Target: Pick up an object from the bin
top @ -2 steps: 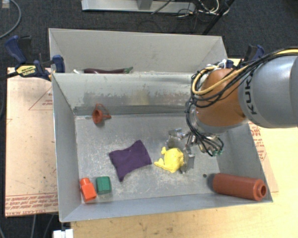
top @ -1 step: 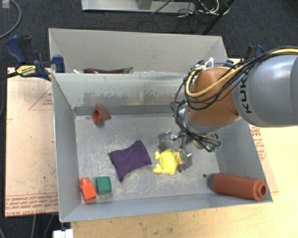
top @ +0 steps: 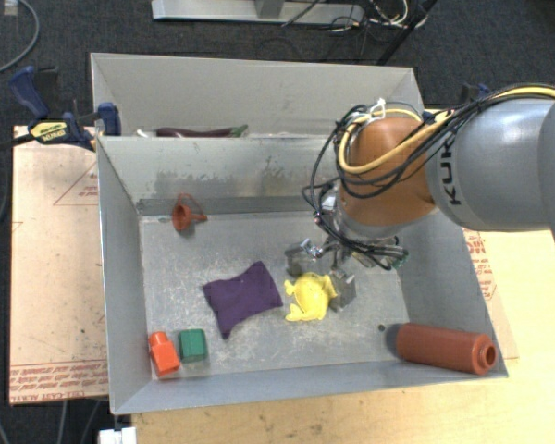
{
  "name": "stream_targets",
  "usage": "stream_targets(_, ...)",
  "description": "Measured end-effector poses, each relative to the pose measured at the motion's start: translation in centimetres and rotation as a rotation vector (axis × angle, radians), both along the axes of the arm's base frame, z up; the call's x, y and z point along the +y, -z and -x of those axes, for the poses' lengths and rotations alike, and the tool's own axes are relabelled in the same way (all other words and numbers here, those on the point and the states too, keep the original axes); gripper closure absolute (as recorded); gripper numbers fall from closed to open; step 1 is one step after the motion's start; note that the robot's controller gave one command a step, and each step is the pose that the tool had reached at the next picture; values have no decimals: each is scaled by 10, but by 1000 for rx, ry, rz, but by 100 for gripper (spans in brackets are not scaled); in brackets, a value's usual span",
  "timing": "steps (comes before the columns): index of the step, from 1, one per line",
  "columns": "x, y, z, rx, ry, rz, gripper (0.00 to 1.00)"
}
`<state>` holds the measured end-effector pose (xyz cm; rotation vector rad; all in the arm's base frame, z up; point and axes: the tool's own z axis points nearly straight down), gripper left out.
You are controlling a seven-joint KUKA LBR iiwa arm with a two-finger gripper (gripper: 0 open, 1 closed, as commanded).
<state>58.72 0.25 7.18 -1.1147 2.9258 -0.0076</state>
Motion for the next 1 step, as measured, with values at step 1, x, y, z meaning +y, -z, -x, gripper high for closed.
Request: stream_targets(1,0,0,0,0,0,0,100)
